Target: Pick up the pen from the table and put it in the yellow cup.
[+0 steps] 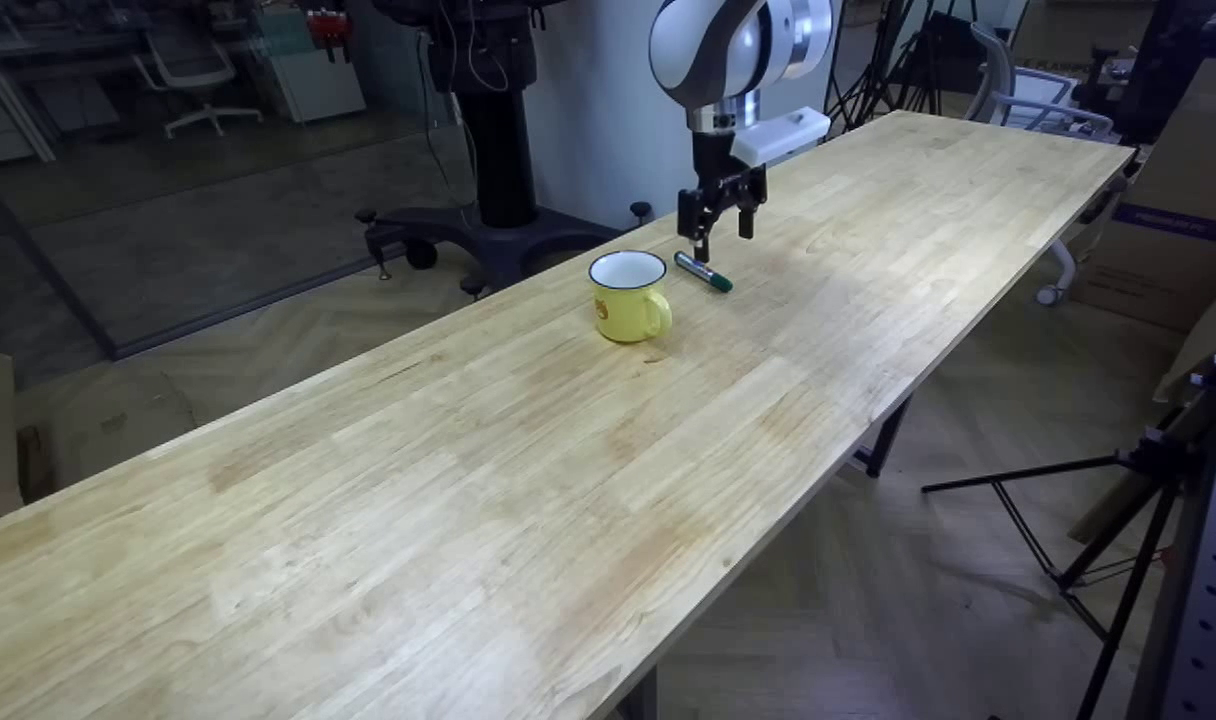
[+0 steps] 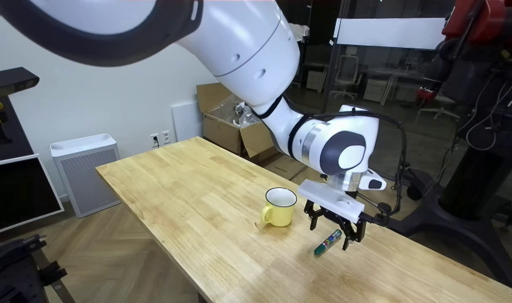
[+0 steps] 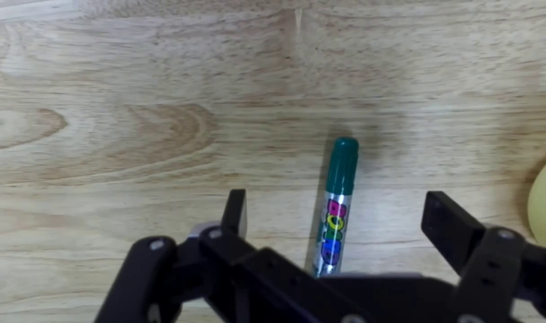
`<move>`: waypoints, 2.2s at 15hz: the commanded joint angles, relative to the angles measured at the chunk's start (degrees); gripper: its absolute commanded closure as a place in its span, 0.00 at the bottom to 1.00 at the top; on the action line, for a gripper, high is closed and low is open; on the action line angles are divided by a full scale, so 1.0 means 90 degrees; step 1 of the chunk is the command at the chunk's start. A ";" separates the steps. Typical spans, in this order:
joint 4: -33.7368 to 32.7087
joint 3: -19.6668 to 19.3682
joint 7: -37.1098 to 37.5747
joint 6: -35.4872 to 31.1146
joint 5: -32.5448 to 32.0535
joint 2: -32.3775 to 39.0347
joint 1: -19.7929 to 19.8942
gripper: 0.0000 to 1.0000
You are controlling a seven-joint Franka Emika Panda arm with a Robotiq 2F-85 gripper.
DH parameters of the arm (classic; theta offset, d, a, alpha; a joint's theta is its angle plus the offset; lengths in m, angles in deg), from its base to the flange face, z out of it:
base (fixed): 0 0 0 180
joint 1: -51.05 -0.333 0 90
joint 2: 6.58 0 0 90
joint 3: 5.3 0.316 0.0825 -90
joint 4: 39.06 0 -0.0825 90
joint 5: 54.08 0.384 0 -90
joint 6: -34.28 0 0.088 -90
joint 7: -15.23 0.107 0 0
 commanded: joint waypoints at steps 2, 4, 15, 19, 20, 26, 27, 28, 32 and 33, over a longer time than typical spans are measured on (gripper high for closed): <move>-0.0068 0.0040 0.0013 0.0023 -0.0044 0.0029 0.0039 0.00; -0.0352 0.0068 0.0049 0.0178 0.0024 0.0235 0.0094 0.00; -0.1526 0.0022 0.0165 0.0829 0.0047 0.1016 0.0149 0.55; -0.2047 0.0024 0.0141 0.1150 0.0047 0.1316 0.0190 0.81; -0.2178 0.0018 0.0143 0.1246 0.0040 0.1392 0.0196 0.89; -0.2694 0.0023 0.0089 0.1669 0.0019 0.1617 0.0235 0.95; -0.2730 -0.0002 0.0118 0.1678 -0.0005 0.1616 0.0216 0.95; -0.2717 -0.0038 0.0162 0.1659 -0.0046 0.1576 0.0176 0.95; -0.2346 -0.0212 0.0420 0.1547 -0.0134 0.1170 -0.0107 0.95; -0.2249 -0.0232 0.0463 0.1577 -0.0125 0.1068 -0.0176 0.95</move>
